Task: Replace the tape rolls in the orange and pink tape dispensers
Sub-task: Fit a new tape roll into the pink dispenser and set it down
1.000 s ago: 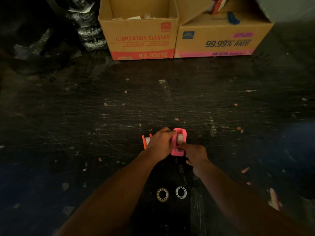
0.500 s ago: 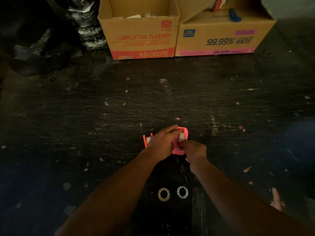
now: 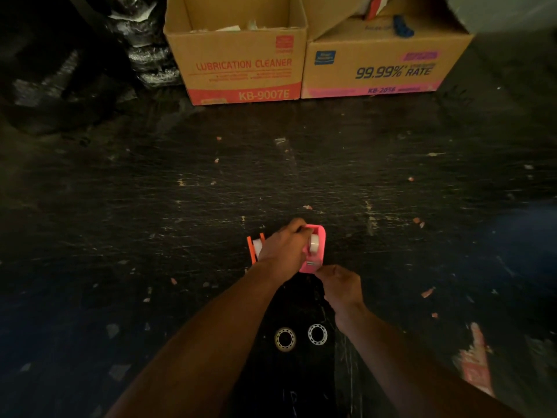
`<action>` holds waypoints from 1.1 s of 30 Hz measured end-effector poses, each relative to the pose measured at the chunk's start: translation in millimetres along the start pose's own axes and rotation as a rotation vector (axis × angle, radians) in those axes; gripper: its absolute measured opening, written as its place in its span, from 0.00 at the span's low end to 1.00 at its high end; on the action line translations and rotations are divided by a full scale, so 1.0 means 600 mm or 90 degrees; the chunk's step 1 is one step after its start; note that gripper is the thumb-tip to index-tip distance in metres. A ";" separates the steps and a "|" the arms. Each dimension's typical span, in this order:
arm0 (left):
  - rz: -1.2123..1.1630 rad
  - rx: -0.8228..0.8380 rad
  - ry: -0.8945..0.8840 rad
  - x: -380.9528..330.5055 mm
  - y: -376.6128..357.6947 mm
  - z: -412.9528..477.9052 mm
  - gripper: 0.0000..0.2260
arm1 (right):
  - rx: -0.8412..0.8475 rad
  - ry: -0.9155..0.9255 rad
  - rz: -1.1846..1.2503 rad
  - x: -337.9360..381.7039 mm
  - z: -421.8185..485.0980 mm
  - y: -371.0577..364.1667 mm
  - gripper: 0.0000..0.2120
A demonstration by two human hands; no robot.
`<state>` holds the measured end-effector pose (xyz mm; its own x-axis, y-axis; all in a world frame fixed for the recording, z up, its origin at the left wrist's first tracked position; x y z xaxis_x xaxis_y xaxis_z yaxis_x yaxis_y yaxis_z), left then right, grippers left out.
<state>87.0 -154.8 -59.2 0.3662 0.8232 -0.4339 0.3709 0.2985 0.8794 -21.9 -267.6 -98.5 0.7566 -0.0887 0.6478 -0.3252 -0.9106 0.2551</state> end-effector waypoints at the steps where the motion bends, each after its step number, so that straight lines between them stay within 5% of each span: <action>1: 0.000 -0.003 -0.002 0.000 0.002 -0.001 0.26 | 0.003 0.000 0.001 0.000 -0.001 0.000 0.05; 16: 0.024 0.015 0.000 0.001 -0.003 0.000 0.28 | 0.037 -0.023 -0.061 -0.011 0.023 -0.008 0.07; 27: -0.021 -0.055 -0.014 0.015 0.020 -0.026 0.27 | 0.038 0.003 -0.284 0.012 0.056 0.026 0.03; 33: -0.024 -0.181 0.214 0.106 0.077 -0.077 0.24 | 0.018 0.097 -0.226 0.092 0.077 0.015 0.04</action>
<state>88.4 -66.2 -37.1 0.0418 0.9065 -0.4201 0.1114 0.4136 0.9036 43.1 -299.7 -93.8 0.7253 0.2936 0.6227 -0.0405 -0.8847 0.4643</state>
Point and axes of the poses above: each hand's wrist, its own z-axis towards the middle knuckle, its own y-axis out of the back of the hand, x = y × z, the point moved 9 cm from there along z, towards the middle knuckle, and after that the axes turned 1 degree about -x, right-handed, at the moved point
